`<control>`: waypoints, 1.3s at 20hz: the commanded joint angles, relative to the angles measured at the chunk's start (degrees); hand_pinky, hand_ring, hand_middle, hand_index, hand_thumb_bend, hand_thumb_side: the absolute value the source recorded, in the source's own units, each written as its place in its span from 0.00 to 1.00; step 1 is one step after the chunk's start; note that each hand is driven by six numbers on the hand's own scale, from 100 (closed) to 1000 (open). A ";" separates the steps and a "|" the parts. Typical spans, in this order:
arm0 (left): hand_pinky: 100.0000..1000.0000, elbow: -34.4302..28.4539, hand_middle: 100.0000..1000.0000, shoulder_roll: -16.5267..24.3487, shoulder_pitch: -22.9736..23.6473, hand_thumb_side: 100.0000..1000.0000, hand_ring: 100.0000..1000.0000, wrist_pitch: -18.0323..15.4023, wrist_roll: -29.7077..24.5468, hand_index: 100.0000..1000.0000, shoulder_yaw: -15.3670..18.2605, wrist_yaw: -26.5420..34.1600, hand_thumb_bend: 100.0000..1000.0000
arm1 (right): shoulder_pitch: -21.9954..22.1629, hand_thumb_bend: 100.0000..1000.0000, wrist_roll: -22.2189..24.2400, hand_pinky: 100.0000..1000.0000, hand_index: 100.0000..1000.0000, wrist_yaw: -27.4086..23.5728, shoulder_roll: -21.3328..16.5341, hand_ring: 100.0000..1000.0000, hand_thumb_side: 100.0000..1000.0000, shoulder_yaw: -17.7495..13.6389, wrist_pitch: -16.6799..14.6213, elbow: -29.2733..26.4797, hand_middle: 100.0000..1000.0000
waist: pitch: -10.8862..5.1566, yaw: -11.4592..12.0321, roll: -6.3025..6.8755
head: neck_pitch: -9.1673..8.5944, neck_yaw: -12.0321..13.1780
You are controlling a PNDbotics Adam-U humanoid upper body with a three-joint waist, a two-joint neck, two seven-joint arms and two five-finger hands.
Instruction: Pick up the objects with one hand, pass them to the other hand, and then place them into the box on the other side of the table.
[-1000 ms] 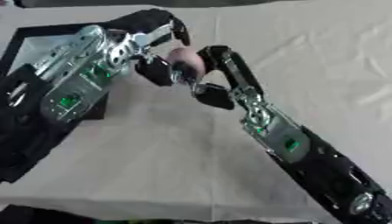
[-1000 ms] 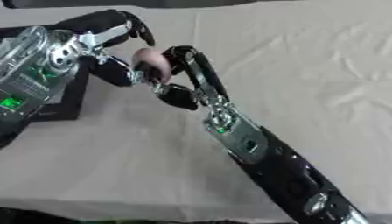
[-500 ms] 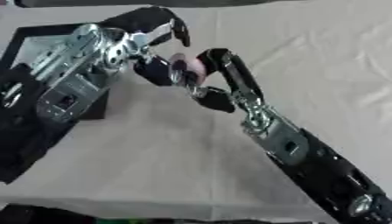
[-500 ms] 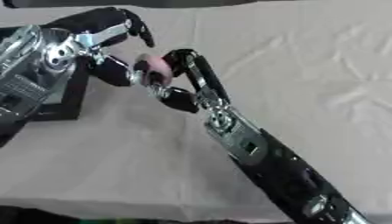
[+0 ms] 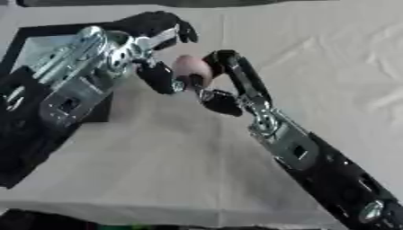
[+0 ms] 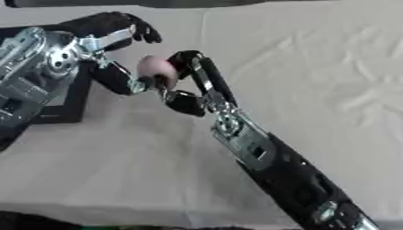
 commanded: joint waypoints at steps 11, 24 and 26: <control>0.84 1.58 0.74 -0.14 -0.77 0.00 0.85 7.52 -4.86 0.76 0.46 -0.67 0.10 | -0.92 0.00 0.26 0.56 0.46 1.45 -0.99 0.54 0.00 0.22 -1.79 -1.88 0.43 | -1.05 -0.14 -0.10 | -0.46 0.31; 0.81 2.87 0.66 -0.82 -0.68 0.04 0.79 6.71 -4.19 0.65 0.26 2.96 0.01 | -0.93 0.00 0.38 0.55 0.46 1.74 -1.15 0.54 0.00 0.35 -2.34 -2.11 0.43 | -0.92 -0.25 -0.17 | -0.21 0.48; 0.79 3.01 0.61 -0.88 -0.67 0.04 0.75 6.58 -3.67 0.60 0.14 3.16 0.00 | -0.89 0.00 0.38 0.55 0.46 1.73 -1.13 0.54 0.00 0.39 -2.33 -2.11 0.43 | -0.91 -0.25 -0.16 | -0.26 0.50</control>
